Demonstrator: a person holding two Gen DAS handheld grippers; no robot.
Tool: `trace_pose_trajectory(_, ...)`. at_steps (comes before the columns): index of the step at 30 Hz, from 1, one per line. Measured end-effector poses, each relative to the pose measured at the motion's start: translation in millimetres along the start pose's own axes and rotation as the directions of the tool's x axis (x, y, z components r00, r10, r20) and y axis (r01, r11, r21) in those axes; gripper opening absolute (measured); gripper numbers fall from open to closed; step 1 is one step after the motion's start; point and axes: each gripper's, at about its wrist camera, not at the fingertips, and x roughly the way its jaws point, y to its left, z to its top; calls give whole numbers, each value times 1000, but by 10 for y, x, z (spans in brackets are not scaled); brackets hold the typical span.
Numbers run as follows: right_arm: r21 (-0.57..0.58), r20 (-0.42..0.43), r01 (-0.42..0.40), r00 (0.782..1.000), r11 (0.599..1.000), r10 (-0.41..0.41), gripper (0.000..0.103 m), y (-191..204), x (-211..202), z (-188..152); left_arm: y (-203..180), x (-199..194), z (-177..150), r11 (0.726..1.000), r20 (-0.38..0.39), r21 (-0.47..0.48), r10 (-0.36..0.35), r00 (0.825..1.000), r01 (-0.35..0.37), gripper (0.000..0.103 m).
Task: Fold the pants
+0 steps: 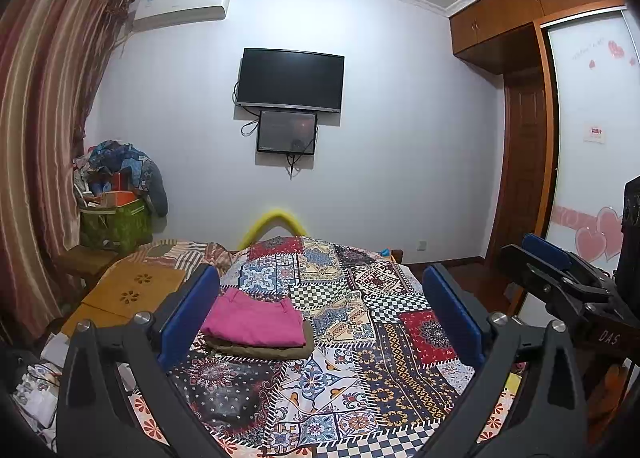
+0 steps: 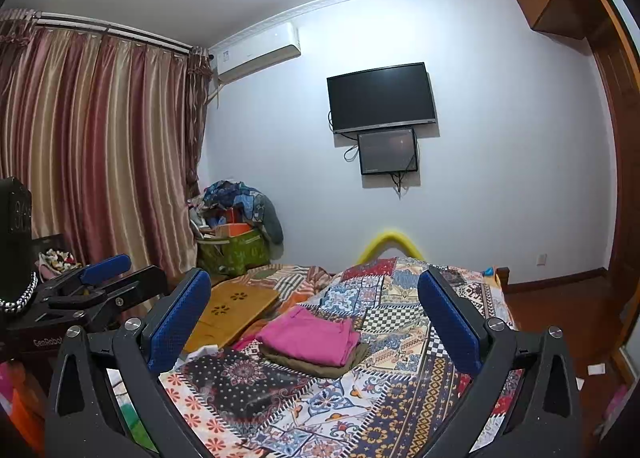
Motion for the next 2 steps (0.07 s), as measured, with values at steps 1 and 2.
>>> trace_pose_trajectory(1,1,0,0,1000,1000,0,103,-2,1,0,-8,5,-3,1000,-1,0,1,1000,-1,103)
trace_pose_trajectory(2,2,-2,1,1000,1000,-1,103,-1,3,-7,-11,11,-7,1000,-3,1,2,1000,-2,103)
